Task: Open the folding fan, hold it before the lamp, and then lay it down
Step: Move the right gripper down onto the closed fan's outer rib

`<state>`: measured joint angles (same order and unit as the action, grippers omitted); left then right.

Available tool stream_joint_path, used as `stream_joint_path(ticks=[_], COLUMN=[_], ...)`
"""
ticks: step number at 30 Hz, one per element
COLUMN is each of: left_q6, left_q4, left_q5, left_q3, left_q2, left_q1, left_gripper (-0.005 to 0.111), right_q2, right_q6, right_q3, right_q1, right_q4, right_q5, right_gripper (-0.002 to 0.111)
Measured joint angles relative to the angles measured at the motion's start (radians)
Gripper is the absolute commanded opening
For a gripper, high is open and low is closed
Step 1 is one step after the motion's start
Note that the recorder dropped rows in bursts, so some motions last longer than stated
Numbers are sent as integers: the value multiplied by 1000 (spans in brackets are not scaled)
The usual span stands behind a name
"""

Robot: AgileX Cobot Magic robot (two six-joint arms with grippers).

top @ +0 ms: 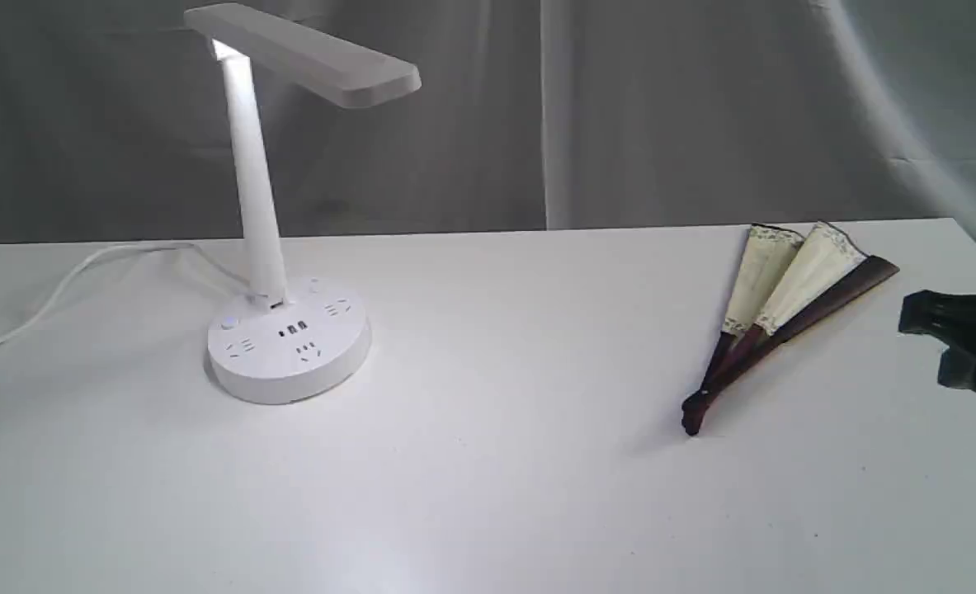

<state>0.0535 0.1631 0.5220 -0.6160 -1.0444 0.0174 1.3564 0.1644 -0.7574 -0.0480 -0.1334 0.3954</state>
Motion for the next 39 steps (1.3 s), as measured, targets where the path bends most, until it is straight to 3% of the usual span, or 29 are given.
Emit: stream_joint_path(ticks=[8, 25, 33, 39], left_q6=[-28, -20, -20, -29], left_q4=[6, -50, -49, -47], left_q5=[19, 22, -19, -39], left_q3=[-50, -116, -116, -116], left_q2=[-116, -322, -384, -409], left_q1=[7, 227, 247, 247], left_gripper=[3, 3, 3, 3], right_q2=[175, 432, 534, 579], right_q6=[-15, -179, -218, -270], right_q3=[-158, -461, -518, -518], right_q1=[0, 0, 0, 0], right_q4=[-42, -202, -262, -302], right_q5=[41, 302, 342, 343], right_gripper=[32, 32, 32, 48])
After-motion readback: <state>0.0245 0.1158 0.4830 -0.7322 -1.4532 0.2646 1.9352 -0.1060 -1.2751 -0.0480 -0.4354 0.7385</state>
